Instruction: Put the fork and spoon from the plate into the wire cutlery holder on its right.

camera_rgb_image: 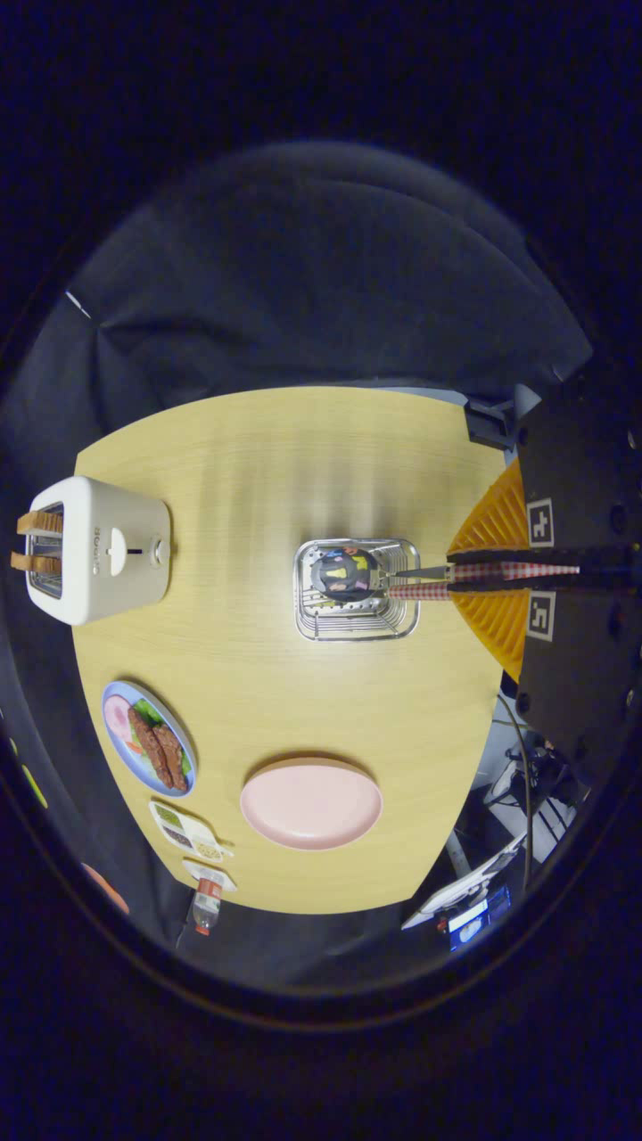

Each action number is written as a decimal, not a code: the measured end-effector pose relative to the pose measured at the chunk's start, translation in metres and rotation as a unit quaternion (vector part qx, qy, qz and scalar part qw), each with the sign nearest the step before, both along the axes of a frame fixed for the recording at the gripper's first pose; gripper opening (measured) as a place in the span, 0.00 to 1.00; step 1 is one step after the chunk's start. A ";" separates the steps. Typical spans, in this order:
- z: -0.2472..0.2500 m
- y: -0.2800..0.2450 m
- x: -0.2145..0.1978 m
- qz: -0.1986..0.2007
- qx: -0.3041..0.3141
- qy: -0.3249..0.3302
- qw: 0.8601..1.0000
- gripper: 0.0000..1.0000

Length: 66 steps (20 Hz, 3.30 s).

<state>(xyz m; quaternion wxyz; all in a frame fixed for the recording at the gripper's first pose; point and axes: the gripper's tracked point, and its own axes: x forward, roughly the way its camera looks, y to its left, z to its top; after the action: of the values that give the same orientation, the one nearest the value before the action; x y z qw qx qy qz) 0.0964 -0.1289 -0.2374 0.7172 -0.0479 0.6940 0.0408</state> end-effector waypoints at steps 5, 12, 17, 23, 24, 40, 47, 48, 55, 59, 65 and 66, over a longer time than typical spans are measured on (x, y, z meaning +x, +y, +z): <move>-0.008 0.017 0.008 -0.006 0.011 0.036 0.999 0.03; -0.030 0.022 0.012 -0.049 0.017 0.089 0.995 0.03; -0.032 0.015 0.016 -0.048 0.003 0.064 0.997 0.05; -0.029 0.019 0.026 -0.039 0.003 0.028 0.999 0.10; -0.028 0.020 0.028 -0.031 0.005 0.019 0.999 0.11; 0.052 0.128 -0.015 0.047 0.061 -0.194 0.978 0.48; 0.110 0.195 -0.023 0.049 0.080 -0.375 0.922 0.85; 0.119 0.202 -0.025 0.044 0.082 -0.403 0.910 0.88; 0.220 0.219 -0.055 0.008 0.109 -0.613 0.782 0.89; 0.259 0.225 -0.088 0.025 0.095 -0.686 0.721 0.89; 0.266 0.222 -0.100 -0.012 0.067 -0.707 0.704 0.96; 0.263 0.228 -0.104 -0.004 0.071 -0.705 0.705 0.96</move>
<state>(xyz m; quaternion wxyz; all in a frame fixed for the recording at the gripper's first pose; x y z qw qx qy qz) -0.0077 0.0996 0.0260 0.9989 -0.0086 -0.0192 0.0417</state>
